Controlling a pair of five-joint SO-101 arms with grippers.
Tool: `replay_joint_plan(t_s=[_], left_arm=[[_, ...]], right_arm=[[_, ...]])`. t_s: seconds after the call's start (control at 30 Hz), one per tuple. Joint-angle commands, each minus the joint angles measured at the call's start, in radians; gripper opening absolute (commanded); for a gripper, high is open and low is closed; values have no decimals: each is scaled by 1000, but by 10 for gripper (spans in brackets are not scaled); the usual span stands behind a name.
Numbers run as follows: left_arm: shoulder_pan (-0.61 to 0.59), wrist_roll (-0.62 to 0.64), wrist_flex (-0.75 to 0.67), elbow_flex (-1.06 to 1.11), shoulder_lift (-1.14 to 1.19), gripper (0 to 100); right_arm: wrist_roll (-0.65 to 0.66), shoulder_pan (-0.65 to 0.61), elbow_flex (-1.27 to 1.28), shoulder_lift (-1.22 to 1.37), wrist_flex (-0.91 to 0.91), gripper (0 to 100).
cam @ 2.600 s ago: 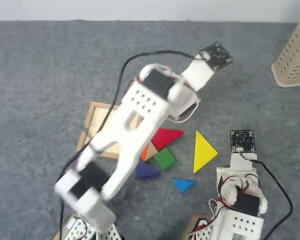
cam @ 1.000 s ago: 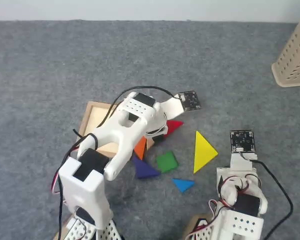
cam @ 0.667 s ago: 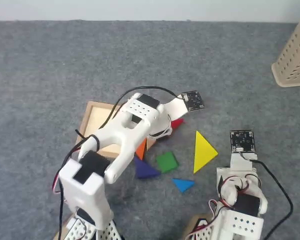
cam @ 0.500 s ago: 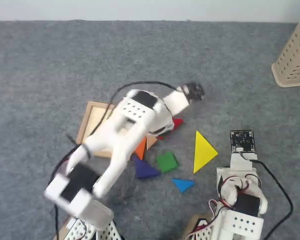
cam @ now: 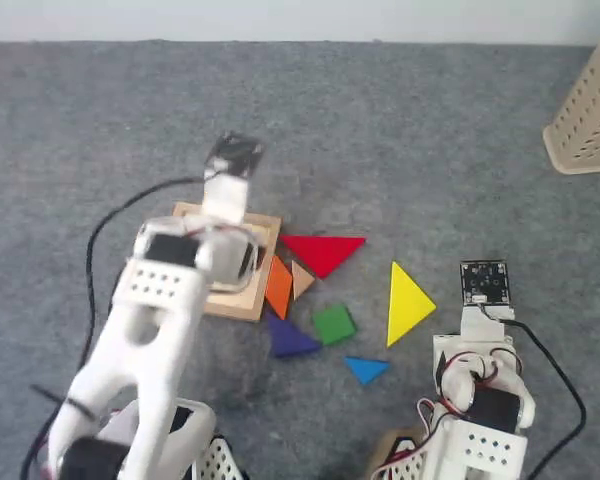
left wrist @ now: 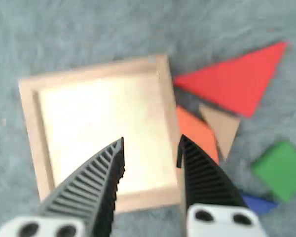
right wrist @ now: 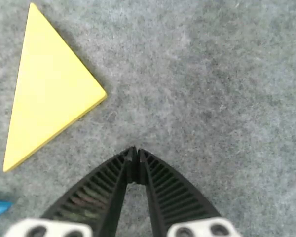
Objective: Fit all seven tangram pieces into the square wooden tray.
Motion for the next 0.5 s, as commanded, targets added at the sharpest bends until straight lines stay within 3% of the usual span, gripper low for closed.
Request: replay_joint_plan(t_s=[0.0,0.37,0.47], left_arm=[[-5,15,-78,110,-97,170],[64,-14,-95,125,-100,170],[3,8,-164,119,-109,170]], right_arm=[[-6,7,15,-22,5,9],[-6,7,15,-22,5,9],[-6,7,15,-22,5,9]])
